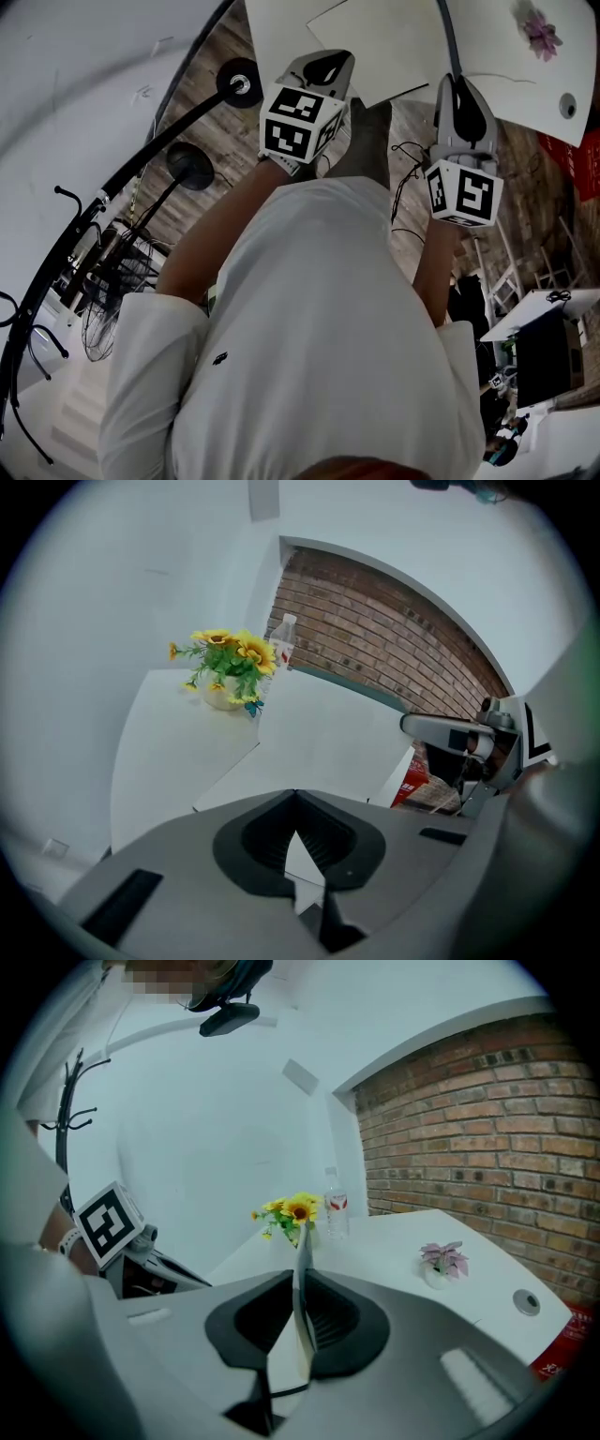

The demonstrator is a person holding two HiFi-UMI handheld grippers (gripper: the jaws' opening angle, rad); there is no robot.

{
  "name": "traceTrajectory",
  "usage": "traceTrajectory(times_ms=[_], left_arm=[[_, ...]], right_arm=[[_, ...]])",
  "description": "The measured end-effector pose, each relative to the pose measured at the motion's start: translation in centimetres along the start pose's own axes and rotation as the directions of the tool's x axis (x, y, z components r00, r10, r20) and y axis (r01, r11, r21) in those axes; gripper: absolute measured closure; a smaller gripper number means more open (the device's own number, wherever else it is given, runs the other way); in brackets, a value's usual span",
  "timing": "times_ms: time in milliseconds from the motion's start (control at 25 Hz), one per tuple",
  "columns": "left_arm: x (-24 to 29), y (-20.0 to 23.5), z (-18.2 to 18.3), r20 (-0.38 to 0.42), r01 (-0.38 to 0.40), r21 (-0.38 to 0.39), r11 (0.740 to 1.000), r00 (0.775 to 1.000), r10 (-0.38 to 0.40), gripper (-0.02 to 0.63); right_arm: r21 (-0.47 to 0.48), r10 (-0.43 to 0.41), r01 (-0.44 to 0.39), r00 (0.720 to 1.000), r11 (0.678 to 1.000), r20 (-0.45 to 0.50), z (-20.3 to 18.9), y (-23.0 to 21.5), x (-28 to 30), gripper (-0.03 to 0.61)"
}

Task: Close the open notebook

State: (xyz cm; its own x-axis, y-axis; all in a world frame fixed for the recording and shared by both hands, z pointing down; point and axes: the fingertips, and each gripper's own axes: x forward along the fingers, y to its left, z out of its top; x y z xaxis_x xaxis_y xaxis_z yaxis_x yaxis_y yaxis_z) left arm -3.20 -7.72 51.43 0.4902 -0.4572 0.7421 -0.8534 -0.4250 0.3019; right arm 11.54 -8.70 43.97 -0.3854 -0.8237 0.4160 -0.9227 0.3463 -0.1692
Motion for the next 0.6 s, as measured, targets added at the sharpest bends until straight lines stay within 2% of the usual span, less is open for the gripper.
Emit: traceTrajectory(times_ms=[360, 600], left_arm=[[-1.9, 0.0, -1.5, 0.000, 0.014, -0.021, 1.000, 1.000, -0.014, 0.604], [-2.6, 0.3, -2.5, -0.006, 0.018, -0.022, 1.000, 1.000, -0.018, 0.604]], right_arm=[[-0.025, 0.033, -0.033, 0.999, 0.999, -0.026, -1.4, 2.7, -1.0, 0.523], [0.027, 0.077, -0.076, 0.996, 0.997, -0.040, -2.7, 4.1, -1.4, 0.517]])
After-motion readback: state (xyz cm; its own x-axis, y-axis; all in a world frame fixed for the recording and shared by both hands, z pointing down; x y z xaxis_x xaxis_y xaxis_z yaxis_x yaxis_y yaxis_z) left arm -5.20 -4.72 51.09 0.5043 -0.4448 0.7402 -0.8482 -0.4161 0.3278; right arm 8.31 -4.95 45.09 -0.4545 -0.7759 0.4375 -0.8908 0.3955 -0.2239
